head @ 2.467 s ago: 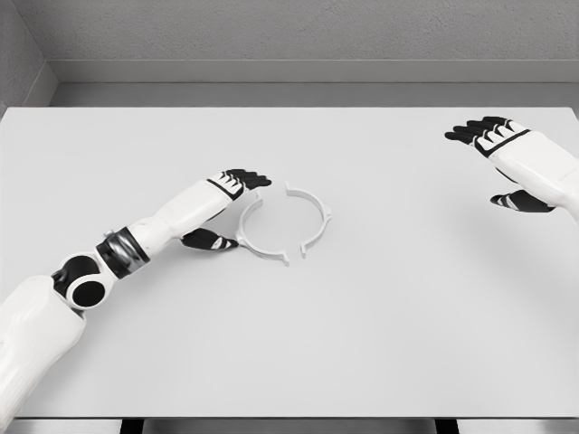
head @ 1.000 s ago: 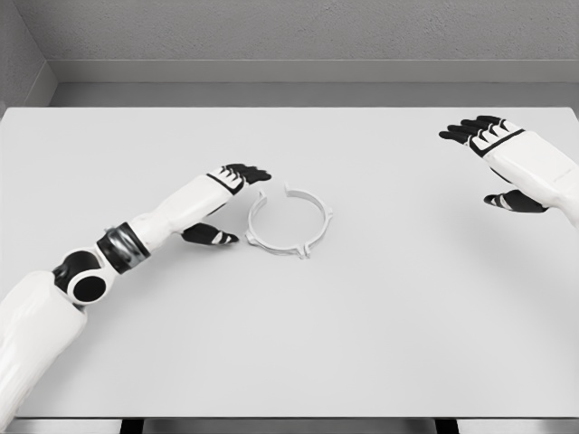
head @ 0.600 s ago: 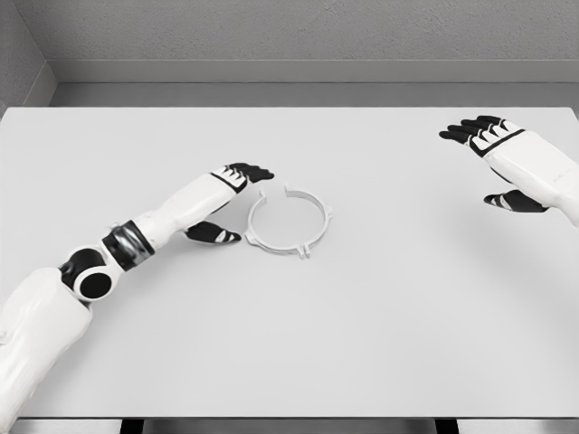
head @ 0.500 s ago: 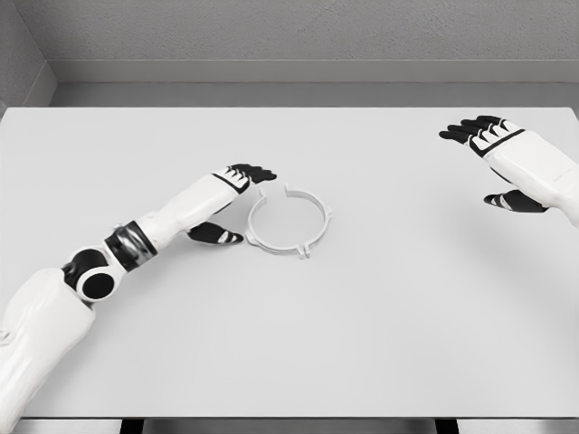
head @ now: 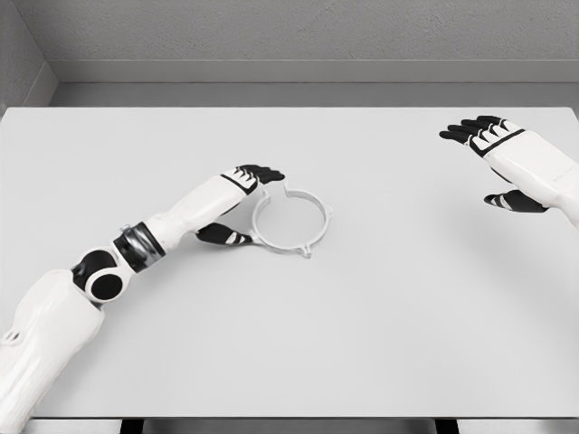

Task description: Assemble PVC drainage pipe clamps

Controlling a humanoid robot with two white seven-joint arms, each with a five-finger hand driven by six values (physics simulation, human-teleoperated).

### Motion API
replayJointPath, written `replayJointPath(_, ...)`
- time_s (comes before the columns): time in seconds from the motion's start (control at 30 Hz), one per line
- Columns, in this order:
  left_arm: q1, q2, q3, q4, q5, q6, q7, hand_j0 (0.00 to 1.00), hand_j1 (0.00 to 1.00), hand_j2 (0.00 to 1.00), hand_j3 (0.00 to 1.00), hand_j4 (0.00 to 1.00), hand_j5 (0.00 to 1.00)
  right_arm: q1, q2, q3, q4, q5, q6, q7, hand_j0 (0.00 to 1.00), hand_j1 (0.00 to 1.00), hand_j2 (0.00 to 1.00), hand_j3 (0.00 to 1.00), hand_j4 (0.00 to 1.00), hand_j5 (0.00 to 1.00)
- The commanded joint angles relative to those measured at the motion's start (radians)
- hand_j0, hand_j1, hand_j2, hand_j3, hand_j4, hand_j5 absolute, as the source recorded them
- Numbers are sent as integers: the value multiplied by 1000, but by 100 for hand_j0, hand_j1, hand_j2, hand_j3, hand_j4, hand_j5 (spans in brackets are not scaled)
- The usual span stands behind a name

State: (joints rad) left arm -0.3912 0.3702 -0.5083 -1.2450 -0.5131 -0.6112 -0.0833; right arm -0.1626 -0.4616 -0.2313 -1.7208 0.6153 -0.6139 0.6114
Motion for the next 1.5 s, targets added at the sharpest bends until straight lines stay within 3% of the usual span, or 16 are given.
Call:
replayJointPath(0.0, 0, -8, 1, -1, 7, 0, 0, 100, 100, 100, 100, 100, 100, 0, 0, 0, 0, -6, 3, -1, 100, 100, 100, 100, 100, 100)
replayJointPath(1.47, -2, -51, 14, 2, 10, 0, 1, 100, 100, 100, 100, 100, 100, 0, 0, 0, 0, -6, 3, -1, 100, 100, 100, 100, 100, 100)
